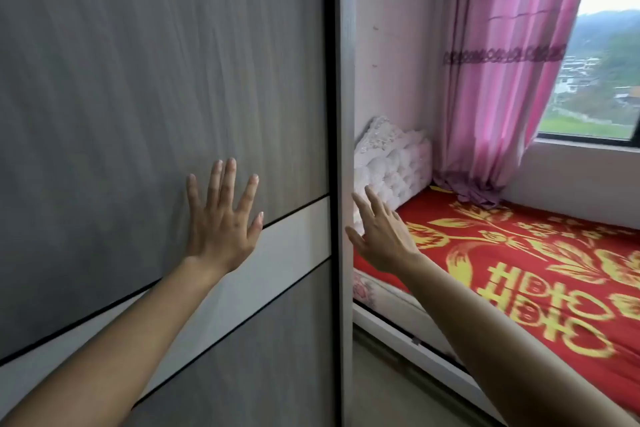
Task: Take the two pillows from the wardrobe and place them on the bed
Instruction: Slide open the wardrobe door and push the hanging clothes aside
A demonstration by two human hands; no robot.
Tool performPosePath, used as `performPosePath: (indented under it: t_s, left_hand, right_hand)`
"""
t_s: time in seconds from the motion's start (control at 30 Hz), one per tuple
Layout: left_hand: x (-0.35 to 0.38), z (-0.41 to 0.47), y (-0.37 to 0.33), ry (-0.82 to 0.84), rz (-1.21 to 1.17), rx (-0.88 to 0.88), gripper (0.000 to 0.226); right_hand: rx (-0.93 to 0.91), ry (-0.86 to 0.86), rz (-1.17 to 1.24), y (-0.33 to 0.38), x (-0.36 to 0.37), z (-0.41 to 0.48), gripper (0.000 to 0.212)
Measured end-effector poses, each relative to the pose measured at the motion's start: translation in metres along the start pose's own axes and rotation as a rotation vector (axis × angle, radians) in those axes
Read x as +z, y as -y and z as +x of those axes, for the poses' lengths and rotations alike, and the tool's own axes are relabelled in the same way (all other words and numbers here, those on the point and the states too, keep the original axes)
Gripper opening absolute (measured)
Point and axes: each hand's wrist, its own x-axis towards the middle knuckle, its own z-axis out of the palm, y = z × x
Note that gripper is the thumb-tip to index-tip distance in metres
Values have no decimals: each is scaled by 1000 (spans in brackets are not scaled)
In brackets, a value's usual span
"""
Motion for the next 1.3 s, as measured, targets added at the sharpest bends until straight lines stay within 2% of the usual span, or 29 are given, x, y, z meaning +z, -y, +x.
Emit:
performPosePath:
  t_s: [0.13,0.27,0.4,0.57,0.7,0.87,1.1,1.17,1.23,1.3]
  left_hand:
    - [39,27,3,-59,144,-10,67]
    - [72,27,11,-146,289,1,62]
    - [77,25,12,-195,295,7,63]
    - [70,16,19,-165,298,54,63]
    - [60,4,29,-106,340,85,64]
    - [47,-12,35,-22,367,51,65]
    - [23,-31,45,72,384,-62,68]
    - [18,-39,48,83,397,-100,69]
    - [12,-48,54,95,415,-126,70]
    - [5,-56,56,104,436,-161,70]
  right_hand:
    - [-46,-51,157,2,45,69,68]
    - [-130,-256,199,16,87,134,71]
    - [-86,-315,317,44,132,164,79]
    - [-36,-465,461,62,156,175,79]
    - [-11,-427,477,68,151,167,80]
    - [31,-251,486,82,125,144,84]
    - [-127,15,381,80,97,118,88]
    - [-197,-4,366,78,93,114,84]
    - [-244,-106,384,74,93,110,80]
    - [-182,-210,456,70,96,109,82]
